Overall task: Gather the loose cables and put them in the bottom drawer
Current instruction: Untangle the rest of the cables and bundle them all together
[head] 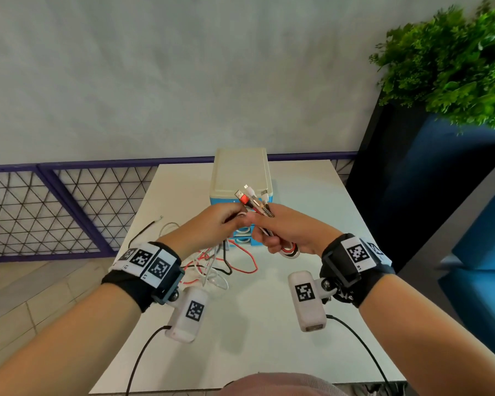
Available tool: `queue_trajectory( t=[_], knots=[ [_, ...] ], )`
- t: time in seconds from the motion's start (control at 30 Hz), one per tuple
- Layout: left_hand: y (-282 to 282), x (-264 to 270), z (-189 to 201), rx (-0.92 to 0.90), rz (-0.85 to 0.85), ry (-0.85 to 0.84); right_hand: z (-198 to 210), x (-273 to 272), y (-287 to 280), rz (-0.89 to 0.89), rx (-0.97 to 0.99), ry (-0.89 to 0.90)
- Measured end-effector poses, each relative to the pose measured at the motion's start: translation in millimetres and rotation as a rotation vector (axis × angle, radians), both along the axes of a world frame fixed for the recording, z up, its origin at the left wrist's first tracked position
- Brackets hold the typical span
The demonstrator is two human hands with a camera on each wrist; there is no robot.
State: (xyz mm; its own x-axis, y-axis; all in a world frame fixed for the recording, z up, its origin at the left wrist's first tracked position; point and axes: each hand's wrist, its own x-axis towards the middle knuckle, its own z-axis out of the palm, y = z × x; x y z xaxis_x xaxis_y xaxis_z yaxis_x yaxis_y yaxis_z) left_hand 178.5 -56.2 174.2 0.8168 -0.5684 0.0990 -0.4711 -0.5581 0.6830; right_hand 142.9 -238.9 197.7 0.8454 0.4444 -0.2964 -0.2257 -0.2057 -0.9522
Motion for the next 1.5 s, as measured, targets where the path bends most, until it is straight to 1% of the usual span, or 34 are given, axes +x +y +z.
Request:
queue_trajectory(
  t=[0.07,0.13,0.2,0.27,0.3,0.37,0.43,0.5,0.6,0.67,0.73,0.77,0.83,0.9,1.0,1.07,1.1,1.13,1.17,1.23,1.27,1.3,1.33,1.37,1.4,1.47,1.5],
  knots=[
    [0,-1,5,-0.002,-0.012,-0.051,8,-1,-1,0.032,-0.152,-0.058],
    [-2,-1,5,-0.022,-0.026,-0.022,15,1,-1,0.069,-0.282,-0.099],
    [-2,3,-3,-0.055,-0.044,0.040,17,7,0,0.055,-0.348,-0.100],
    [3,10,-13,-0.068,-0.071,0.157,16,9,2,0.035,-0.371,-0.092],
    [7,12,-18,-0.049,-0.086,0.200,14,10,3,0.014,-0.325,-0.086],
    [16,11,-30,0.046,-0.073,0.176,14,10,0,-0.070,-0.099,-0.057],
    [31,11,-48,0.109,-0.014,0.160,18,14,-6,-0.186,0.165,-0.027],
    [42,12,-65,0.136,0.059,0.161,24,18,-11,-0.264,0.322,-0.021],
    [41,16,-75,0.221,0.182,0.069,23,19,-7,-0.306,0.403,-0.055],
    [38,18,-76,0.228,0.244,0.036,21,19,-2,-0.327,0.418,-0.067],
    [40,21,-79,0.246,0.251,0.055,19,20,-2,-0.370,0.386,-0.081],
    [42,23,-80,0.244,0.246,0.073,18,21,-4,-0.388,0.324,-0.097],
    [48,23,-81,0.146,0.272,0.164,15,24,-11,-0.405,0.131,-0.133],
    [59,25,-82,0.025,0.332,0.207,10,26,-20,-0.433,-0.014,-0.133],
    [81,32,-85,-0.109,0.469,0.184,4,26,-30,-0.488,-0.072,-0.083],
    [90,32,-86,-0.117,0.551,0.159,1,27,-32,-0.497,-0.087,-0.056],
    [91,32,-88,-0.146,0.577,0.178,0,27,-31,-0.500,-0.088,-0.053],
    [89,30,-88,-0.246,0.592,0.237,-2,28,-31,-0.506,-0.081,-0.055],
    [86,27,-88,-0.398,0.602,0.347,-3,29,-30,-0.515,-0.067,-0.055],
    [80,19,-86,-0.763,0.572,0.635,-5,33,-30,-0.555,-0.029,-0.037],
    [80,16,-85,-0.858,0.548,0.726,-5,35,-31,-0.587,-0.010,-0.023],
    [79,13,-82,-0.863,0.526,0.772,-6,37,-33,-0.617,0.008,-0.015],
    [80,12,-82,-0.794,0.501,0.759,-7,39,-35,-0.639,0.024,-0.015],
    [81,10,-82,-0.645,0.456,0.682,-8,41,-36,-0.651,0.036,-0.019],
    [80,9,-84,-0.434,0.401,0.562,-8,43,-37,-0.657,0.042,-0.026],
    [84,10,-94,0.044,0.253,0.308,-9,46,-36,-0.665,0.043,-0.039],
    [86,10,-100,0.251,0.167,0.235,-9,47,-34,-0.669,0.042,-0.045]
  ],
)
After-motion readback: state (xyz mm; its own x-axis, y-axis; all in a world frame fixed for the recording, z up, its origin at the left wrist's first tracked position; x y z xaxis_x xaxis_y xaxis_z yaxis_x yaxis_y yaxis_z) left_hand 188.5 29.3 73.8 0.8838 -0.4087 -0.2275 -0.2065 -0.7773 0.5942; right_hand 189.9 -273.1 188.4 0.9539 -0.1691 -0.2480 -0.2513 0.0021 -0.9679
